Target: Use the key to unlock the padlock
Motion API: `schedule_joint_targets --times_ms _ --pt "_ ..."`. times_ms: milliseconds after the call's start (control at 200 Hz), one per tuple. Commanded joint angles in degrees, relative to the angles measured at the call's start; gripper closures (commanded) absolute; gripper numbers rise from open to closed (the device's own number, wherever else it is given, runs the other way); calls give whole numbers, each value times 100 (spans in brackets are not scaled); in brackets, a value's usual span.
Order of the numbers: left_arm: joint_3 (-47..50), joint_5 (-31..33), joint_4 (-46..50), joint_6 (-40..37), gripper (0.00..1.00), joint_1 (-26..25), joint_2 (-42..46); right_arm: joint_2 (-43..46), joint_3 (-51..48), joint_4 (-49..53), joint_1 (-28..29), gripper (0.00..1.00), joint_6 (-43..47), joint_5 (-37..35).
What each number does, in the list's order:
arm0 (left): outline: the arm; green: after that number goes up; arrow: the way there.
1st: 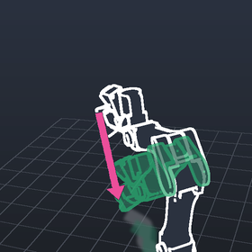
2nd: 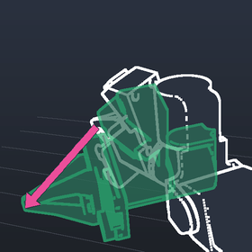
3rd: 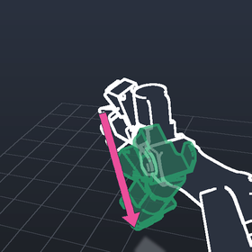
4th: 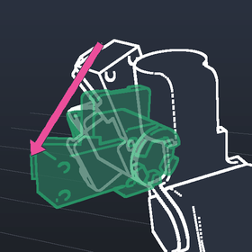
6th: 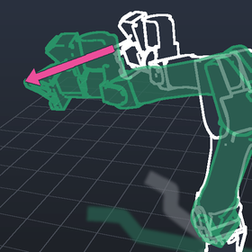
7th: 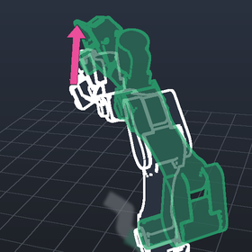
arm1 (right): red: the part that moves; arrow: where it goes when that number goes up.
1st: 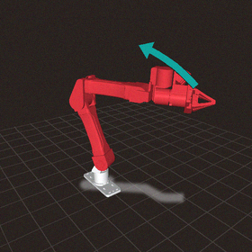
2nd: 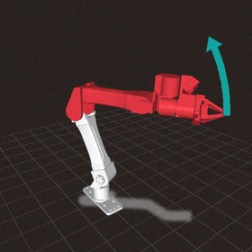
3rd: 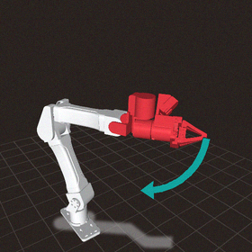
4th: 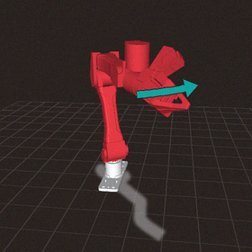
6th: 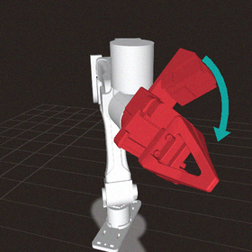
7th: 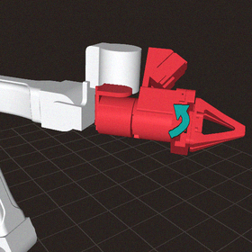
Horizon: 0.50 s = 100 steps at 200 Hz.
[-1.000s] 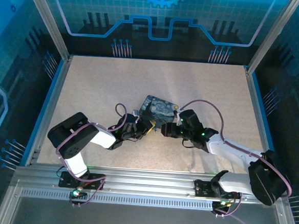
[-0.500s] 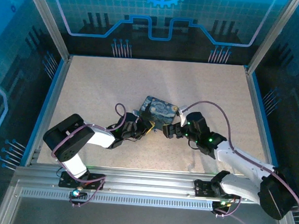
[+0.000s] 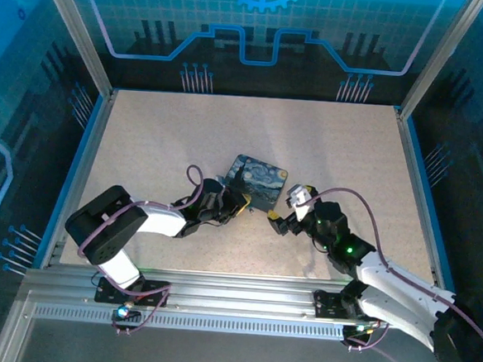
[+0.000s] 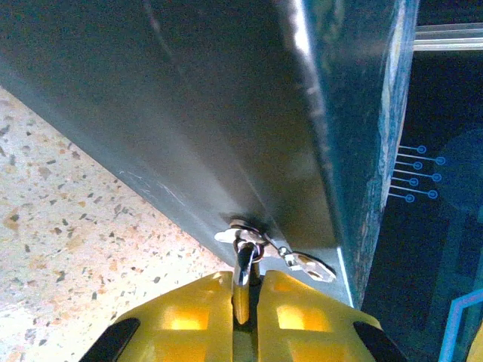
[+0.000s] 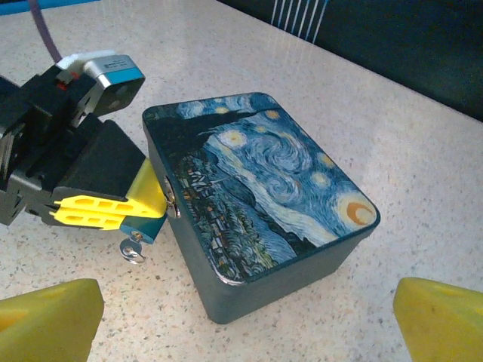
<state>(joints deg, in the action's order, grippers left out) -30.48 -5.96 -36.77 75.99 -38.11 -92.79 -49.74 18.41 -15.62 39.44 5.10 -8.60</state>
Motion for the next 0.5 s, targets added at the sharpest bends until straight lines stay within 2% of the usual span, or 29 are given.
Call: schedule_joint_targets --times_ms 0,315,495 --pt "-202 83 171 -65 100 -38 273 -70 -83 -577 185 0 607 37" --pt "-268 116 468 -18 100 -33 500 -1154 34 -1324 1102 0 1694 -456" --pt "-314 85 513 15 100 -38 516 -1970 97 -1981 1549 6 1937 -917"
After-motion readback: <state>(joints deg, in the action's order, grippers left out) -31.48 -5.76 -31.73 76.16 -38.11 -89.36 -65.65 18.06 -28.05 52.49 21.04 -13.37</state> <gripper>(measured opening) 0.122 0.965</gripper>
